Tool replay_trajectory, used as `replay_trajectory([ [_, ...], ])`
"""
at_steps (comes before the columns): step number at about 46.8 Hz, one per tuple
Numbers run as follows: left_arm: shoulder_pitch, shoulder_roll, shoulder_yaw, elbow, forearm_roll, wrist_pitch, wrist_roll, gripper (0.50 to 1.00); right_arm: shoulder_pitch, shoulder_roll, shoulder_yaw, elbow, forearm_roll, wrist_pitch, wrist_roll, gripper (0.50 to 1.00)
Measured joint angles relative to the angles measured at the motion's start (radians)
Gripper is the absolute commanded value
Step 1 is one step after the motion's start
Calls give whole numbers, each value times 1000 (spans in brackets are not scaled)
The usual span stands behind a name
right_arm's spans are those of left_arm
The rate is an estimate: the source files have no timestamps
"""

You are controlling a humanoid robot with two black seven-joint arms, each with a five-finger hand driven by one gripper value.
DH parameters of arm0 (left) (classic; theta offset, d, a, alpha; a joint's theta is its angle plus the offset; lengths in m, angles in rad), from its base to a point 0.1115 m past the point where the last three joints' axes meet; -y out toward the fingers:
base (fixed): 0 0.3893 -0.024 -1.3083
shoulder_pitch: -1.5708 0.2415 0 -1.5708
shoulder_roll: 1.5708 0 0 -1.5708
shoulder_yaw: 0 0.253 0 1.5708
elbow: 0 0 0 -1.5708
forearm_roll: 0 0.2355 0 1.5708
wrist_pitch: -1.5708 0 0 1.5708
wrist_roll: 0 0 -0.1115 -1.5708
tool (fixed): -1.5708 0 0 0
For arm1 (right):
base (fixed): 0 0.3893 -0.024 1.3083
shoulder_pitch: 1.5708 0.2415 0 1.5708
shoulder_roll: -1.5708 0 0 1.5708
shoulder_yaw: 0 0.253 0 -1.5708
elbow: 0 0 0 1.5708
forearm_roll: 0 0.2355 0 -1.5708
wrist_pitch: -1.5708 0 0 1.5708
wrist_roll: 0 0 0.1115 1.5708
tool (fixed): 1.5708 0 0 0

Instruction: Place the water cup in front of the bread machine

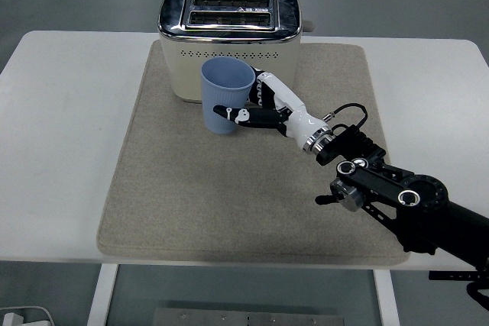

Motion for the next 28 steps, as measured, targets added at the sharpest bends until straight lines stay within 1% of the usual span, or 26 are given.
replay_trajectory([
  [10,0,0,0,0,0,0,0,1000,1,46,-1,-61,-40,1,4,500],
  [21,0,0,0,0,0,0,0,1000,1,51,-1,-85,-95,0,5,500],
  [28,0,0,0,0,0,0,0,1000,-2,52,-2,-95,-97,-3,7,500],
])
